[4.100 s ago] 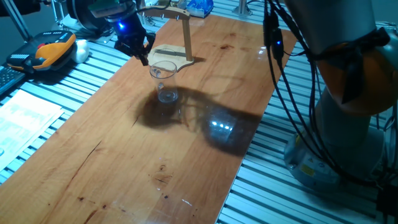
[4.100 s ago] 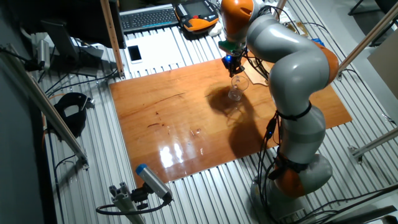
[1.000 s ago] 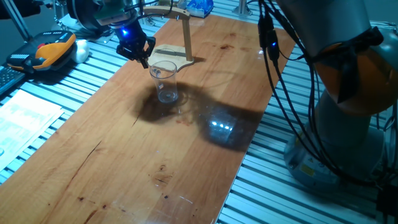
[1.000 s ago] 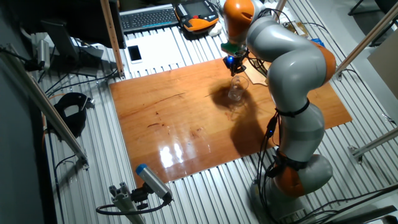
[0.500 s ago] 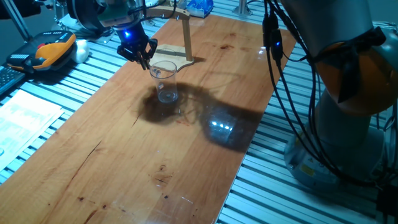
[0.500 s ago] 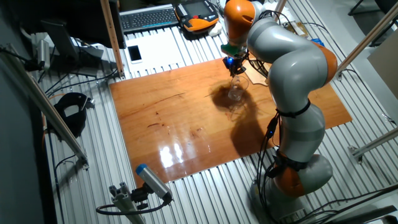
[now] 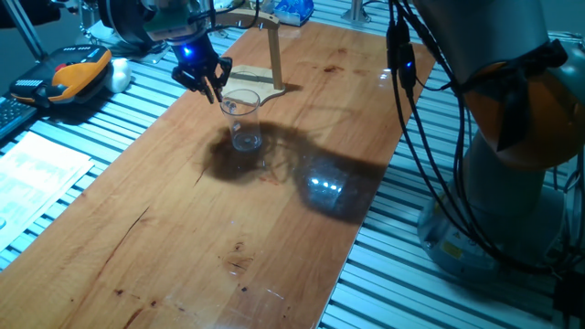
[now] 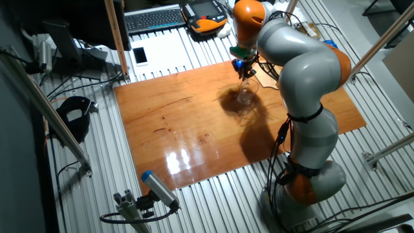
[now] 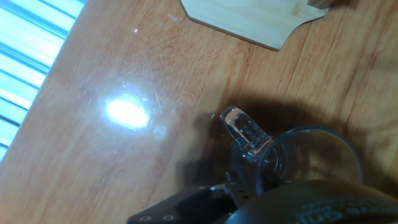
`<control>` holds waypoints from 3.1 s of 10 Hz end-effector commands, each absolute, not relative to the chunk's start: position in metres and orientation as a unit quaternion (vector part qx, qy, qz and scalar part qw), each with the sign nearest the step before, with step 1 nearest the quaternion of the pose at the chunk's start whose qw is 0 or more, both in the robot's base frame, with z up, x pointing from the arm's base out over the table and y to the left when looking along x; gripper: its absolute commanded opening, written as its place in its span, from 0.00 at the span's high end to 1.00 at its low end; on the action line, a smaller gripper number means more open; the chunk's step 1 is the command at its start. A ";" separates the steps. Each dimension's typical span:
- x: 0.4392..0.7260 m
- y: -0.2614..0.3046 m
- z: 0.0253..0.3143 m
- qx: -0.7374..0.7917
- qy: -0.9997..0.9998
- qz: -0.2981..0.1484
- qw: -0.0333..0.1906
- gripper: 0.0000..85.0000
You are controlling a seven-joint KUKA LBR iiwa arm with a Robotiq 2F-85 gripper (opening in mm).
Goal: Put the cup on the cup rack
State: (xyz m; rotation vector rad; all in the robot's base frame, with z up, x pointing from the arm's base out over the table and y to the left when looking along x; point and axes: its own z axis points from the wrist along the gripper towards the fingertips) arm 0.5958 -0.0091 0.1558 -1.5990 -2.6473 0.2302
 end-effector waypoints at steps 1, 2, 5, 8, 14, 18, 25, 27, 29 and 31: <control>0.596 -0.009 0.156 -0.522 -0.850 0.078 0.017 0.60; 0.595 -0.010 0.157 -0.531 -0.843 0.080 0.014 0.60; 0.593 -0.012 0.158 -0.550 -0.831 0.076 0.010 0.60; 0.592 -0.011 0.156 -0.556 -0.828 0.078 0.009 0.80; 0.591 -0.005 0.152 -0.534 -0.841 0.090 -0.008 0.60; 0.589 0.000 0.150 -0.484 -0.870 0.100 0.005 0.60; 0.587 -0.001 0.150 -0.432 -0.895 0.113 0.014 0.60; 0.587 -0.001 0.149 -0.432 -0.895 0.112 0.013 0.60; 0.586 -0.002 0.149 -0.432 -0.895 0.112 0.012 0.80; 0.585 -0.002 0.148 -0.431 -0.895 0.111 0.010 0.80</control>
